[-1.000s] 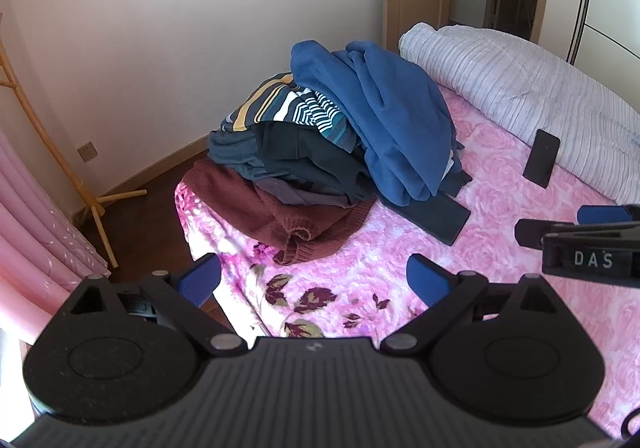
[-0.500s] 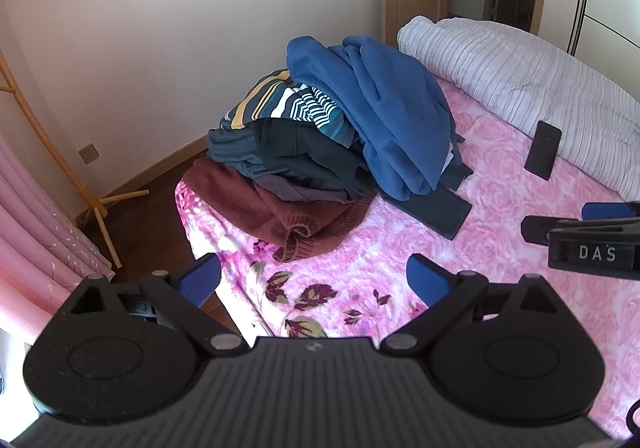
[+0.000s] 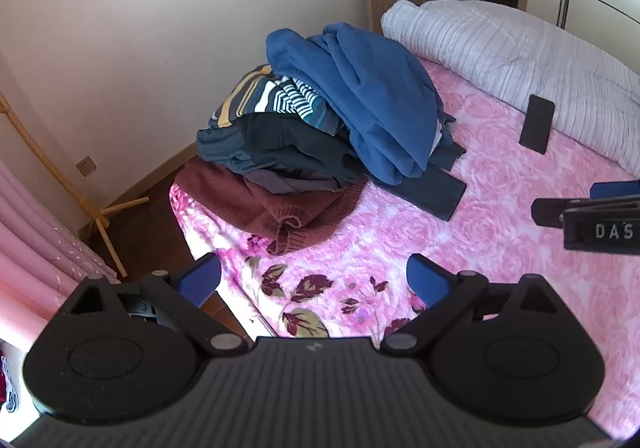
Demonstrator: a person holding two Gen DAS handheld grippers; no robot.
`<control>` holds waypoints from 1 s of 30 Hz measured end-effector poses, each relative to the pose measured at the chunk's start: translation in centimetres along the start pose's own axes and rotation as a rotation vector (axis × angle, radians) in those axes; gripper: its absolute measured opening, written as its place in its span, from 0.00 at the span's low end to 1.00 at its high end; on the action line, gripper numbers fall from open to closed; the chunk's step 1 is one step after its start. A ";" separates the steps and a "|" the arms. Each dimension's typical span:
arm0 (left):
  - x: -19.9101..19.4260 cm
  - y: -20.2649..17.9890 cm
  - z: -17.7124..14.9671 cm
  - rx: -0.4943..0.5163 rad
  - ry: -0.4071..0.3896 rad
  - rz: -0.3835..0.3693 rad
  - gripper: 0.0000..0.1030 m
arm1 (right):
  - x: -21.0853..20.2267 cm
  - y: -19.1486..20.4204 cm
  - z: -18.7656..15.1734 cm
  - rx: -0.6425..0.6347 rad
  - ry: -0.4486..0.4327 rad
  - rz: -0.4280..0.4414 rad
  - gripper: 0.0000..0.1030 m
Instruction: Fold clothes
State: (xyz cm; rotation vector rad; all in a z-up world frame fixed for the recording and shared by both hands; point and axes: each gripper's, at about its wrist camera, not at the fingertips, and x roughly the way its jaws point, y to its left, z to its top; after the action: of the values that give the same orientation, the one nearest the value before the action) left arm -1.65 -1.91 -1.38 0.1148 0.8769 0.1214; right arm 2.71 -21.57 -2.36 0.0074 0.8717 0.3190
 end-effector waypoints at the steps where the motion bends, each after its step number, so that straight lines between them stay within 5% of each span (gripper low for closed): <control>1: 0.4 0.0 0.1 0.010 0.004 -0.001 0.95 | 0.1 -0.1 0.0 0.006 0.002 -0.003 0.74; 10: 8.1 2.5 3.7 0.087 -0.001 -0.091 0.95 | 4.2 -0.4 3.1 -0.016 -0.010 -0.060 0.74; 25: 24.1 6.6 17.9 0.653 -0.265 -0.205 0.94 | 20.0 5.3 18.1 -0.419 -0.049 -0.011 0.74; 30: 27.0 5.7 19.9 0.814 -0.345 -0.252 0.94 | 25.6 6.9 20.9 -0.530 -0.019 0.028 0.74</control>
State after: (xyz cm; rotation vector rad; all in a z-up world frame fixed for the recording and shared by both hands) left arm 30.47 6.88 -8.32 0.7591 0.5444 -0.4877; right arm 31.90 -5.27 -7.11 -0.4681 0.7474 0.5676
